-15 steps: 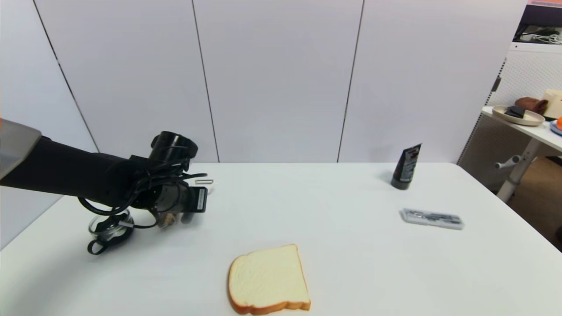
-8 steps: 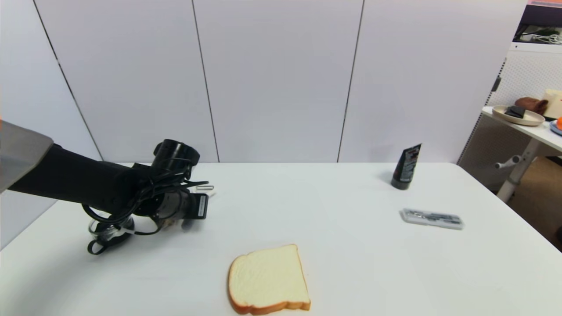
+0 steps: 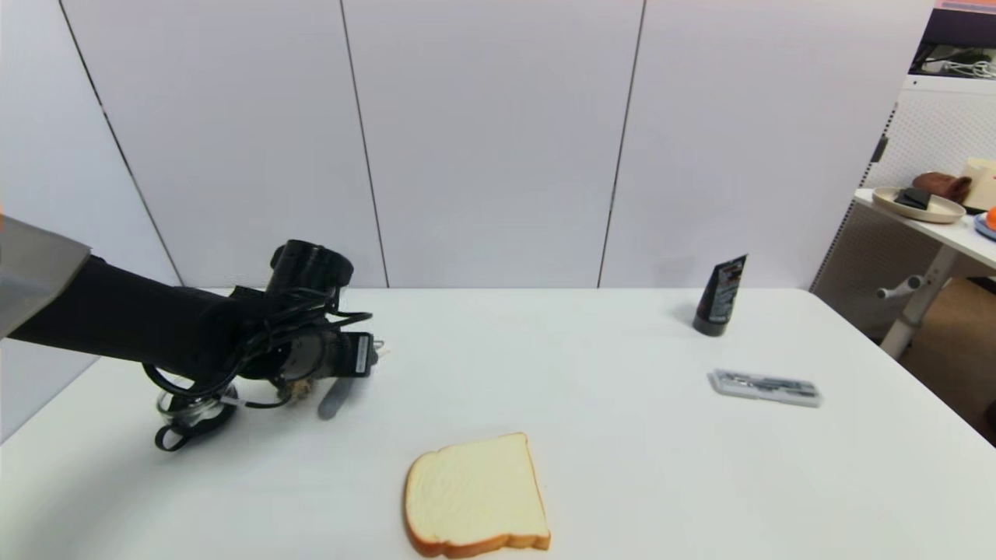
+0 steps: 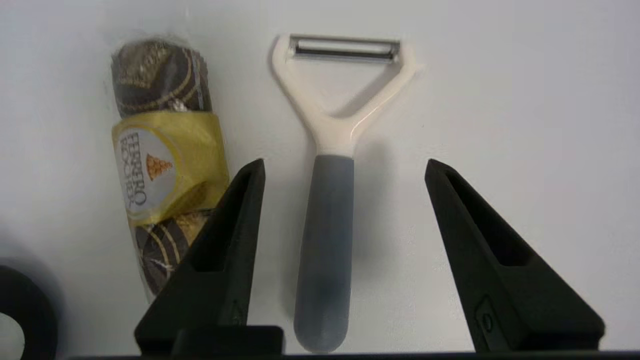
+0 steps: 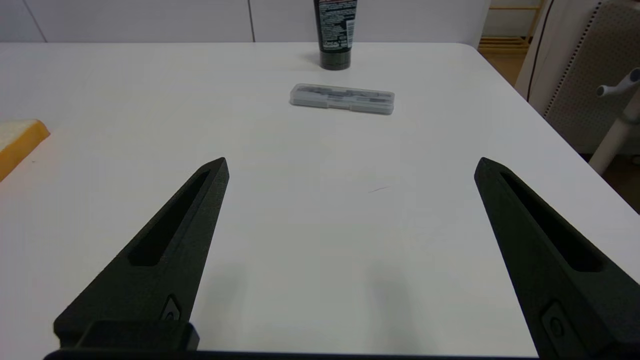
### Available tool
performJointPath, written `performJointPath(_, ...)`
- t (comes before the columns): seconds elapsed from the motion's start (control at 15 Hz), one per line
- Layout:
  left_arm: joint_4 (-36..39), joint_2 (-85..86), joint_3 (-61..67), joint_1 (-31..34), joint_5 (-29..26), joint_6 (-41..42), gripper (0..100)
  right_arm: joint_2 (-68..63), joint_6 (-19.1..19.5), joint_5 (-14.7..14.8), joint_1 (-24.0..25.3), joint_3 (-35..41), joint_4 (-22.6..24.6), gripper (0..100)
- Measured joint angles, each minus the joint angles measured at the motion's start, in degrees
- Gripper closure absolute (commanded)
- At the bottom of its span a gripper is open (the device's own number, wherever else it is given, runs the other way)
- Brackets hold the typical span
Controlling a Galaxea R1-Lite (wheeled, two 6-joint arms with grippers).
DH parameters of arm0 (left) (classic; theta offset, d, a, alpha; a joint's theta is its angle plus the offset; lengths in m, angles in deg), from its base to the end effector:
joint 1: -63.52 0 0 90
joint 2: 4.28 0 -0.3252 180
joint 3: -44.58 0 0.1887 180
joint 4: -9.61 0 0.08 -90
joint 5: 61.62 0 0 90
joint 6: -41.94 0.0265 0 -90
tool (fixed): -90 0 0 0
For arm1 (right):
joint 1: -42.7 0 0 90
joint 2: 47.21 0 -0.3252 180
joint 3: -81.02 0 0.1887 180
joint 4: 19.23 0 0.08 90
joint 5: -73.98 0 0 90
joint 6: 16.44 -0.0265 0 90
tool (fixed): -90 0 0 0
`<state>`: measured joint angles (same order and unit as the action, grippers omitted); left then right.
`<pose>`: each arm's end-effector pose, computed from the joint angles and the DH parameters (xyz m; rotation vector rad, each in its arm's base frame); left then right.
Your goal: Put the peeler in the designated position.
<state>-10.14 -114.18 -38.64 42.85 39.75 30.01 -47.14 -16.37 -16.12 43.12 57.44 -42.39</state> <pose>0.3315 -0.1195 0.1443 0.0267 0.7897 -0.0713 -0.0459 -0.0003 0.0762 -0.0012 -0.0086 0.0091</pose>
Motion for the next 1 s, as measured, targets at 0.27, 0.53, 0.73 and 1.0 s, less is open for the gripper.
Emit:
performJointPath(0.27,4.8,6.5,-1.1,0.2,0.1,2.8,0,0.0,0.0,0.0,0.0,0.0,0.0,0)
performJointPath(0.53,1.3,20.9,-1.2,3.3,2.1,7.6,0,0.0,0.0,0.0,0.0,0.0,0.0,0)
performJointPath(0.73,-3.1,33.3,-0.8,10.2,2.6,15.5,0,0.0,0.0,0.0,0.0,0.0,0.0,0)
performJointPath(1.0,-7.5,48.5,7.9,14.4,2.8,18.5,0,0.0,0.0,0.0,0.0,0.0,0.0,0)
